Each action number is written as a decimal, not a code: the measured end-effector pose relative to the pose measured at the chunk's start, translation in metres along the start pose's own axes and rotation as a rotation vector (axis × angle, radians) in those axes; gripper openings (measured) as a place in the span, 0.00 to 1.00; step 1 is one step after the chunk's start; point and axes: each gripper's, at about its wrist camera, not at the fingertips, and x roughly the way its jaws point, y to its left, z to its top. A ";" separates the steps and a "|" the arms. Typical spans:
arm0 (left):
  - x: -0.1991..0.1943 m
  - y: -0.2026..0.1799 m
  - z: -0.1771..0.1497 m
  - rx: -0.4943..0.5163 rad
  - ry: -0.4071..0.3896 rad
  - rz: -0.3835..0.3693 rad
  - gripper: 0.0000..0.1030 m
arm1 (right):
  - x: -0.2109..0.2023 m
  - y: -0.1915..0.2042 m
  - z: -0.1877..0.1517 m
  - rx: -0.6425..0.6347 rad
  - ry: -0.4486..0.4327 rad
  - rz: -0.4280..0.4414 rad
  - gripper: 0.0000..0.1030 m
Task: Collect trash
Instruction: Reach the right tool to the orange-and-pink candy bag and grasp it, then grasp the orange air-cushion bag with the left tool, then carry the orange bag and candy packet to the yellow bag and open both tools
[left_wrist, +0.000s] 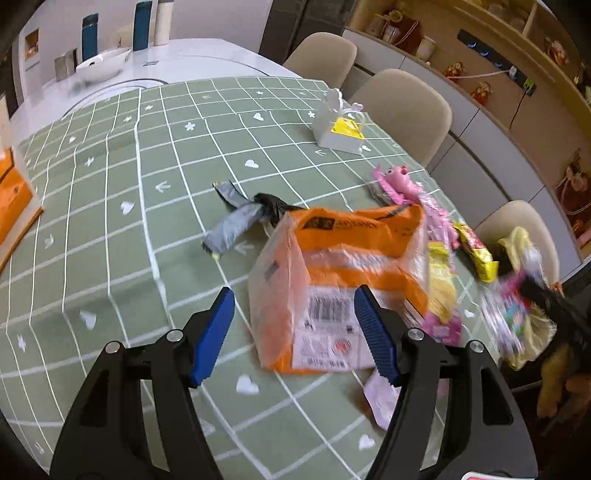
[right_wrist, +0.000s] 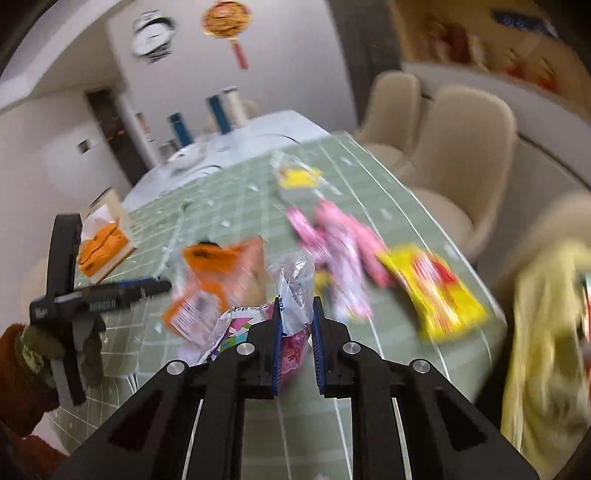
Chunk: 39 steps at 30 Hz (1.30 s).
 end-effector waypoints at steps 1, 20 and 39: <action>0.004 0.000 0.003 0.004 0.004 0.008 0.62 | -0.001 -0.005 -0.007 0.015 0.009 -0.012 0.14; 0.013 -0.019 0.006 -0.009 0.050 0.044 0.19 | -0.032 -0.030 -0.061 0.154 0.001 -0.087 0.14; -0.088 -0.148 0.046 0.215 -0.165 -0.094 0.19 | -0.115 -0.061 -0.083 0.253 -0.207 -0.134 0.14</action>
